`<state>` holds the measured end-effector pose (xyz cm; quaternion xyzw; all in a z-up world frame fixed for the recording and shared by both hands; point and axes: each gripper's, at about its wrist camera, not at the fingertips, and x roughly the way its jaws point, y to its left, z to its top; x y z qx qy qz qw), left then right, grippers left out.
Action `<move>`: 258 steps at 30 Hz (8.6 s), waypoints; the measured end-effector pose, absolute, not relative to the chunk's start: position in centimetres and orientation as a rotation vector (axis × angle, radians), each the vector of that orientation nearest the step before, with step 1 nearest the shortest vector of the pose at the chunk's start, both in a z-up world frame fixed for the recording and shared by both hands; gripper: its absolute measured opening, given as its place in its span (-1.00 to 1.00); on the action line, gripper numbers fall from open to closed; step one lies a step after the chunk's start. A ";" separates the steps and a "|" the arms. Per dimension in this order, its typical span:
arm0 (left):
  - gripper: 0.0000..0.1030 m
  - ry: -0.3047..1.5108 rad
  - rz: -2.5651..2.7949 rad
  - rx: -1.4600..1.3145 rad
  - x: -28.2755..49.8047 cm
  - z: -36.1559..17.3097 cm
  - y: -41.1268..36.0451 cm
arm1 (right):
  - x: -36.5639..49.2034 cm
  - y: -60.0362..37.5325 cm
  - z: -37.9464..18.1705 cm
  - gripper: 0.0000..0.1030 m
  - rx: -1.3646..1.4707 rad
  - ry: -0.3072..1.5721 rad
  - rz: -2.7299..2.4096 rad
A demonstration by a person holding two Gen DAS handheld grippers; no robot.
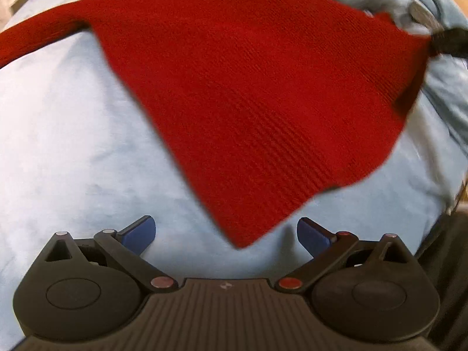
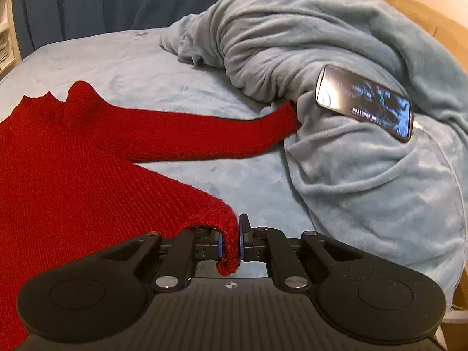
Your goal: Fold small clothes
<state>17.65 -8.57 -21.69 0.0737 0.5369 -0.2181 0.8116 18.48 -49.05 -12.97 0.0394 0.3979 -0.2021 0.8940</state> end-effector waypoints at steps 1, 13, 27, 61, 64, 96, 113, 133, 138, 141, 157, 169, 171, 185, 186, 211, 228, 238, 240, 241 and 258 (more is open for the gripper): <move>0.99 1.120 -0.494 0.172 17.2 -21.5 -9.2 | 18.4 -49.0 -13.1 -0.81 0.083 0.830 -0.416; 0.99 1.029 -0.416 0.241 18.3 -21.8 -15.1 | 18.3 -48.9 -13.6 -0.81 0.102 0.839 -0.405; 1.00 0.872 -0.214 0.446 17.7 -21.1 -9.4 | 17.7 -49.7 -13.7 -0.79 0.166 0.830 -0.393; 0.63 1.203 -0.126 -0.181 20.6 -20.9 -4.4 | 16.5 -51.1 -15.5 -0.76 0.341 0.866 -0.409; -0.79 1.189 -0.139 -0.084 20.0 -19.6 -4.4 | 15.8 -49.7 -15.1 -0.78 0.276 0.878 -0.359; 0.55 1.053 -0.008 0.208 11.7 -17.2 12.8 | 2.3 -40.1 -16.0 0.26 0.446 0.949 -0.272; -0.20 1.083 -0.085 0.215 10.1 -17.9 12.1 | 5.7 -39.1 -20.8 -0.48 0.311 1.258 -0.096; 0.99 0.815 0.280 -0.849 41.7 -17.4 29.4 | 12.7 -36.7 -18.8 0.24 0.345 0.951 -0.323; -0.68 0.908 0.327 -0.870 46.7 -20.3 30.8 | 14.2 -34.9 -20.2 0.27 0.217 0.991 -0.280; -0.72 0.809 0.331 -0.865 44.6 -17.8 31.0 | 14.7 -34.5 -20.0 0.26 0.185 0.987 -0.272; -0.72 0.808 0.412 -0.760 41.2 -15.8 33.1 | 15.0 -40.4 -17.3 0.19 0.444 0.796 -0.332; -0.72 0.752 0.416 -0.597 41.2 -11.0 27.6 | 28.5 -50.6 -19.2 0.47 0.814 0.670 -0.413; -0.72 0.750 0.412 -0.579 41.0 -10.8 27.0 | 31.1 -50.8 -20.3 0.47 0.886 0.705 -0.402; -0.72 0.761 0.442 -0.487 41.9 -9.9 24.7 | 36.0 -50.4 -20.0 -0.58 0.545 0.769 -0.565; -0.72 0.761 0.440 -0.489 42.0 -10.0 24.5 | 35.2 -51.2 -20.6 -0.57 0.607 0.774 -0.579; 0.47 0.715 -0.335 0.586 37.3 -15.0 -19.0 | 20.0 -49.1 -17.1 0.41 0.620 0.702 -0.521; 0.96 1.078 -0.073 -0.090 50.8 -18.7 0.7 | 37.1 -42.5 -17.4 0.41 0.730 0.710 -0.129; -0.52 1.084 -0.145 -0.083 52.9 -18.9 2.3 | 38.5 -39.1 -17.2 -0.82 0.720 0.666 -0.200; -0.52 1.097 -0.139 -0.075 53.5 -19.3 2.9 | 37.2 -38.6 -17.0 -0.82 0.734 0.666 -0.208; -0.52 1.102 -0.138 -0.074 53.7 -19.6 2.8 | 37.0 -38.6 -17.1 -0.82 0.727 0.672 -0.220; 0.99 0.898 0.001 0.081 40.2 -17.0 1.3 | 19.2 -41.9 -15.0 0.52 0.529 0.627 -0.338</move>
